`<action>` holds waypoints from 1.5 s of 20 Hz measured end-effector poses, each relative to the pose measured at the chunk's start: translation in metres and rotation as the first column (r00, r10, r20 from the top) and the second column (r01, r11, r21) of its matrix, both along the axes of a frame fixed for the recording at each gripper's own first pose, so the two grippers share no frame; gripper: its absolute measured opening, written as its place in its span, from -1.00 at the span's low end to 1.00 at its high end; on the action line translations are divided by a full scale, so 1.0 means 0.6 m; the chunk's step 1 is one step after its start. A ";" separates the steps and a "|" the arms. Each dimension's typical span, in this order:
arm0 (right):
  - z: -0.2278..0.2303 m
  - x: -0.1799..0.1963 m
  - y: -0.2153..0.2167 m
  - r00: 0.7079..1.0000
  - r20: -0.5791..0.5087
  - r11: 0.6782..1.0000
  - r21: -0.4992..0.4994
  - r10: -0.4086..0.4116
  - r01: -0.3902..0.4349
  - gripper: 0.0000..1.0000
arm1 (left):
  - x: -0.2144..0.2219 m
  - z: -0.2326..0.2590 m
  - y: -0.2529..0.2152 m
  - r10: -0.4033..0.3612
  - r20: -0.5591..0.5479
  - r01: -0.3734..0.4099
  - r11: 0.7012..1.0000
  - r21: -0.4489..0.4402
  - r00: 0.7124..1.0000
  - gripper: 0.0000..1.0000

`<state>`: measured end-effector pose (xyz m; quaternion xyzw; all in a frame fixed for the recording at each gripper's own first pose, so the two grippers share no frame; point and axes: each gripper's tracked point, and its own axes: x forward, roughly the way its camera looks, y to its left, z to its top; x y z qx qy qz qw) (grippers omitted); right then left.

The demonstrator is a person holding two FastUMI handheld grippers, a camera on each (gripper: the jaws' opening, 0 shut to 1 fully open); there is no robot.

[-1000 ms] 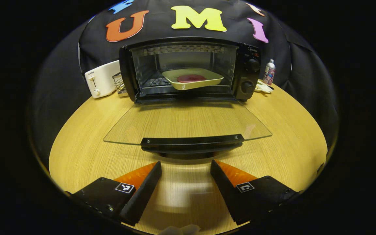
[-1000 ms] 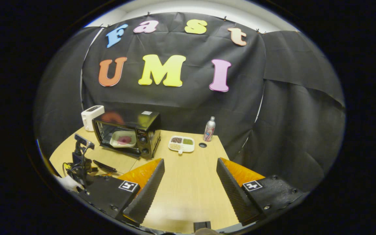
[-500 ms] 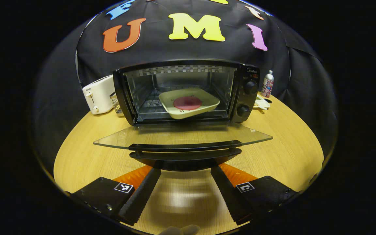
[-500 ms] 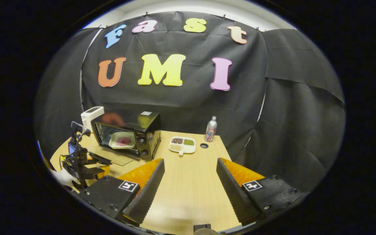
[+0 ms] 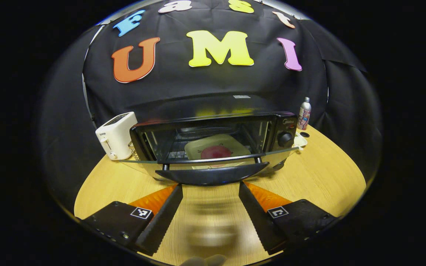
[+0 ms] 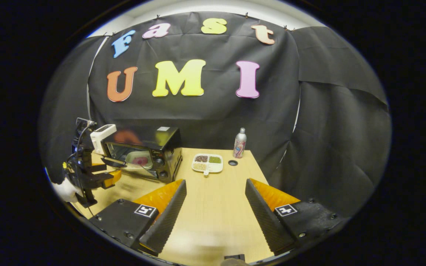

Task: Open the electric oven with the left hand, put the food in, and close the electric oven.

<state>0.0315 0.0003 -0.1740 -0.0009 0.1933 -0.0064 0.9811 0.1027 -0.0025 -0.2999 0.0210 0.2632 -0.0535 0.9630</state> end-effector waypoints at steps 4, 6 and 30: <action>0.007 0.002 0.007 1.000 0.002 1.000 -0.009 0.006 -0.005 0.94 | 0.004 -0.003 0.004 -0.006 -0.002 0.006 1.000 0.011 1.000 0.94; 0.011 0.001 0.011 1.000 0.008 1.000 -0.014 0.007 -0.007 0.94 | 0.023 0.008 0.008 -0.004 0.010 0.004 1.000 0.010 1.000 0.94; 0.180 -0.067 0.053 0.969 0.248 0.999 -0.032 -0.005 0.013 0.94 | -0.155 0.376 0.071 0.008 0.387 -0.005 1.000 -0.009 0.922 0.93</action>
